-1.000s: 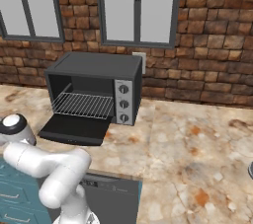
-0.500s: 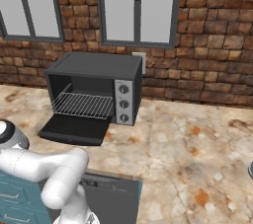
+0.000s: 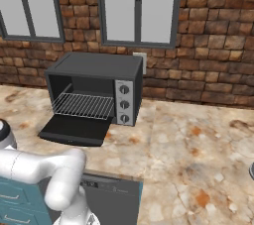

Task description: Pick up the bagel from the plate, place it on the toaster oven rack, close the door, and set the timer.

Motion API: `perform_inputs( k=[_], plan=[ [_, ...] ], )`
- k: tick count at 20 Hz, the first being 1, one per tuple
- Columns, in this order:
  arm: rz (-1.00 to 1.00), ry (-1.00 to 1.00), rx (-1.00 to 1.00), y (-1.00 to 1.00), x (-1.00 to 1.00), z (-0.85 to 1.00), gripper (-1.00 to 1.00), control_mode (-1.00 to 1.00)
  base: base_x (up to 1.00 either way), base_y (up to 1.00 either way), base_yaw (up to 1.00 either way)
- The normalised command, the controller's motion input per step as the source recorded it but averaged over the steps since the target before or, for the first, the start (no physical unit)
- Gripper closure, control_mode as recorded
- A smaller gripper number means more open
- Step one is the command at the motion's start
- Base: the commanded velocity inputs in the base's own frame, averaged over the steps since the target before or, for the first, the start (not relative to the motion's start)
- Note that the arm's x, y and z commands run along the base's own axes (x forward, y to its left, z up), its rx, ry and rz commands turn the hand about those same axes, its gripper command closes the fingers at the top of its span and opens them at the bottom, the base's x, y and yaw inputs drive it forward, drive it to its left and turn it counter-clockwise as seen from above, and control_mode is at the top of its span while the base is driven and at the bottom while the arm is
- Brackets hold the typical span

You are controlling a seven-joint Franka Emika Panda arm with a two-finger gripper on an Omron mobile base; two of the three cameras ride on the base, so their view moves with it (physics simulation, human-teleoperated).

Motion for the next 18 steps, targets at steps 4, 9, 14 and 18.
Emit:
perform_inputs(
  k=[4,9,14,18],
  plan=[
    [-0.16,0.06,0.0,-0.72,-0.37,0.4,1.0,-1.0,0.0,0.0,0.0],
    [-0.21,0.11,0.0,-0.79,-0.39,0.25,1.0,-1.0,0.0,0.0,0.0],
    [-0.23,0.12,-0.05,-0.78,-0.41,0.27,1.0,-1.0,0.0,0.0,0.0],
    [-0.24,0.04,-0.08,-0.76,-0.54,0.36,1.0,-1.0,0.0,0.0,0.0]
  ],
)
